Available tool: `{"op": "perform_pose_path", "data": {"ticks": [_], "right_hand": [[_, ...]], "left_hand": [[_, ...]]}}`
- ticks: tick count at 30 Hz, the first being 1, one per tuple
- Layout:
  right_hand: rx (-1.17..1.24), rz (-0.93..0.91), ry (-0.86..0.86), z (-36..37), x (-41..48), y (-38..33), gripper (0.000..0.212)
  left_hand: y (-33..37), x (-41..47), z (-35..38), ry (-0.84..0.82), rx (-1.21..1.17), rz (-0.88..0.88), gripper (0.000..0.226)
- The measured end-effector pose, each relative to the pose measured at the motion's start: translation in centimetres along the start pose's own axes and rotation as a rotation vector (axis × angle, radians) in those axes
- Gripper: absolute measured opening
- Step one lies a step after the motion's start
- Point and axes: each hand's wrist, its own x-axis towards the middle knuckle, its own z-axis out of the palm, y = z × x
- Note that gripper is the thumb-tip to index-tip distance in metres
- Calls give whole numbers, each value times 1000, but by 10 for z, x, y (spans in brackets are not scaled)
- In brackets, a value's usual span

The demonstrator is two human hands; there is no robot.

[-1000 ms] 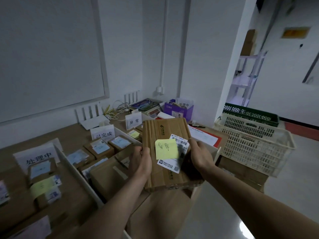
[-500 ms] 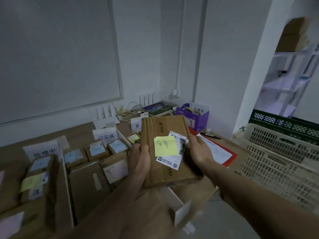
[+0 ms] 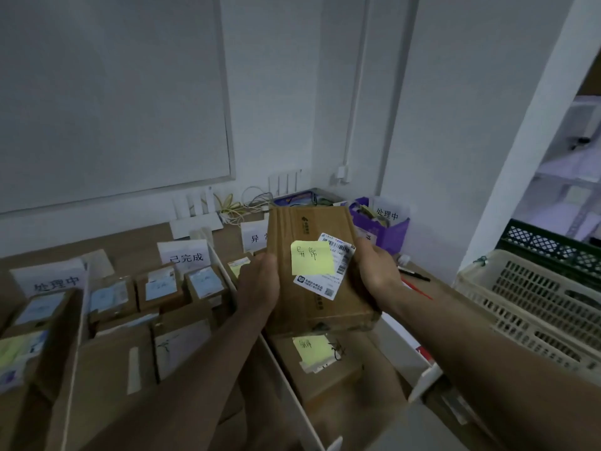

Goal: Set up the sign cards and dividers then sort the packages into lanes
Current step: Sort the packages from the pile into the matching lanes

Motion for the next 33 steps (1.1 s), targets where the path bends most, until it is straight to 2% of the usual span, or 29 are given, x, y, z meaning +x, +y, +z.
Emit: {"op": "perform_pose_path", "data": {"ticks": [3, 10, 16, 19, 22, 27, 29, 31, 33], "right_hand": [[-7, -11, -4, 2, 29, -2, 50], [-10, -36, -51, 8, 86, -1, 54], [-8, -76, -152, 20, 142, 19, 44], [-88, -113, -241, 26, 169, 35, 33], [-18, -151, -322, 25, 185, 52, 38], [-98, -145, -431, 37, 214, 86, 44], [-163, -136, -466, 45, 221, 98, 46], [-252, -129, -481, 55, 225, 106, 39], [-287, -123, -506, 65, 226, 111, 37]], "left_hand": [[1, 22, 14, -2, 37, 9, 37], [11, 54, 32, 21, -107, -86, 41], [3, 69, 58, 74, -240, -199, 41], [-1, 68, 76, 96, -192, -255, 41], [-3, 61, 94, 118, -233, -355, 42], [0, 47, 120, 168, -257, -529, 75], [-7, 41, 126, 189, -219, -588, 69], [-13, 34, 129, 208, -179, -624, 60], [-13, 29, 128, 214, -151, -645, 45]]}}
